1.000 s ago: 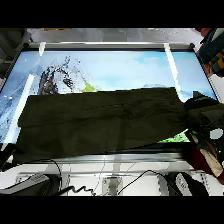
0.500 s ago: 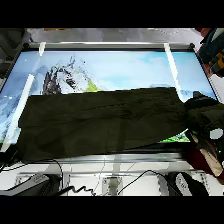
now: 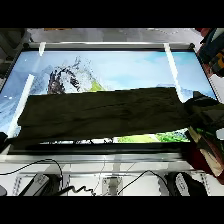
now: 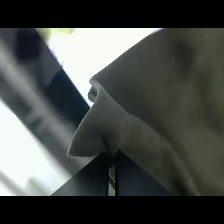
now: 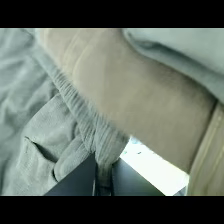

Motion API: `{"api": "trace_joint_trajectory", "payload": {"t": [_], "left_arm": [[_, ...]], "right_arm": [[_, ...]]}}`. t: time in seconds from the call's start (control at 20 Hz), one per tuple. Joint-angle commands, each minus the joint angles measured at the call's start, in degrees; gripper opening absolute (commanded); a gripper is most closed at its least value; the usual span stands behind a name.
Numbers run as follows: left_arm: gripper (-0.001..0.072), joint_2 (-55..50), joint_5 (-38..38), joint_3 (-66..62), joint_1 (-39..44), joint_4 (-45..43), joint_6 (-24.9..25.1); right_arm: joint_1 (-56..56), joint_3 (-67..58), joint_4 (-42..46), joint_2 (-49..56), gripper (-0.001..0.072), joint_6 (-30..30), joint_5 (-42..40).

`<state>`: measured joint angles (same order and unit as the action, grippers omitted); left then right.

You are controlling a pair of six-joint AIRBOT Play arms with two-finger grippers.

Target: Fold the clothes and pants, and hang the long-sleeved shirts on hangers.

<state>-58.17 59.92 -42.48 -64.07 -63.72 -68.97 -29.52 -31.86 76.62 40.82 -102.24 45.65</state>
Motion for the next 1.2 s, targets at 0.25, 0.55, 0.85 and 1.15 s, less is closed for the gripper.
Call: {"api": "trace_joint_trajectory", "payload": {"t": [0.25, 0.55, 0.85, 1.15], "left_arm": [[0.0023, 5.1, -8.9, -5.0, 0.7, 19.4, 7.5], [0.0021, 3.2, -20.7, -7.3, 11.8, 19.2, 3.9], [0.0021, -10.9, -26.8, -13.2, 22.3, 19.2, -0.1], [0.0021, -25.3, -28.2, -24.0, 30.1, 19.2, -4.5]], "right_arm": [[0.0, -4.6, -1.5, -12.9, 0.0026, 1.5, 6.4], [7.8, -6.2, -2.7, -6.7, 0.0025, 1.1, -4.2], [11.5, -15.7, -2.7, 16.0, 0.0025, -3.8, -12.5], [11.5, -31.2, -2.9, 36.9, 0.0026, -16.2, -11.8]]}}
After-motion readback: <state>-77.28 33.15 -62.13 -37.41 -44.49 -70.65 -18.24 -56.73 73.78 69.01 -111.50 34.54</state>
